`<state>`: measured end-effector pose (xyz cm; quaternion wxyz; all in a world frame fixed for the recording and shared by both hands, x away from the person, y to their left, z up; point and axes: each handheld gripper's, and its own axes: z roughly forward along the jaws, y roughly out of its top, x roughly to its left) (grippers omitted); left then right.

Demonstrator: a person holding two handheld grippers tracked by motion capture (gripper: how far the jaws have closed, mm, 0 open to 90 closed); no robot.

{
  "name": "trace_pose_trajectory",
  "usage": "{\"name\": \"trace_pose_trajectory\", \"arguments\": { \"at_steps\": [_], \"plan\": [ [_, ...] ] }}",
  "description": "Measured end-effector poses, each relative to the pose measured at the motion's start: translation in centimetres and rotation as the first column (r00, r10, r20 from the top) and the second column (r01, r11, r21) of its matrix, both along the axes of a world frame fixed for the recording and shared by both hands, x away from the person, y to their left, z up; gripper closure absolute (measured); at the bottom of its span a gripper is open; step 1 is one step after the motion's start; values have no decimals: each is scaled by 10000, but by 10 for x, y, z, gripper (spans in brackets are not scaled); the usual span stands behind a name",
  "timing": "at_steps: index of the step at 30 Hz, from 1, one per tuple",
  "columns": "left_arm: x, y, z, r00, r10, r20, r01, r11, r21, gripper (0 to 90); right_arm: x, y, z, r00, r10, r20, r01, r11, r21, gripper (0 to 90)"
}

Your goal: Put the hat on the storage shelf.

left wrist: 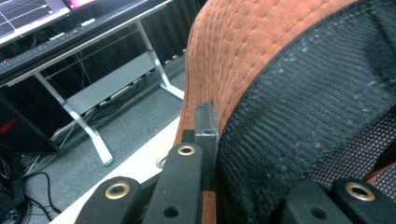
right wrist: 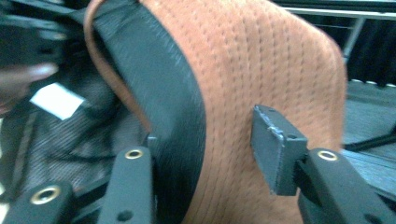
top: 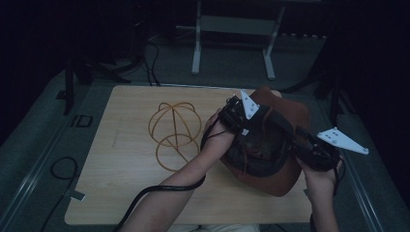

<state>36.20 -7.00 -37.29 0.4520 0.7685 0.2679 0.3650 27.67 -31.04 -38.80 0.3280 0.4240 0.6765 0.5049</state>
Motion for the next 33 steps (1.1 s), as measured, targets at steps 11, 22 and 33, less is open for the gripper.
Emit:
{"name": "trace_pose_trajectory", "arguments": {
  "at_steps": [11, 22, 33],
  "plan": [
    [-2, 14, 1, 9982, -497, 340, 515, 9972, -541, 863, -27, -49, 12, 9956, -480, 800, 470, 9988, 142, 501],
    [-11, 30, 3, 9532, -2660, 1434, 2863, 9469, -1467, 861, -13, -87, -5, 9946, -1028, 121, 1025, 9945, 202, 513],
    [-14, 46, 8, 8631, -4646, 1981, 5017, 8340, -2297, 861, -12, -82, -7, 9992, -303, 244, 294, 9988, 379, 509]
  ]
}}
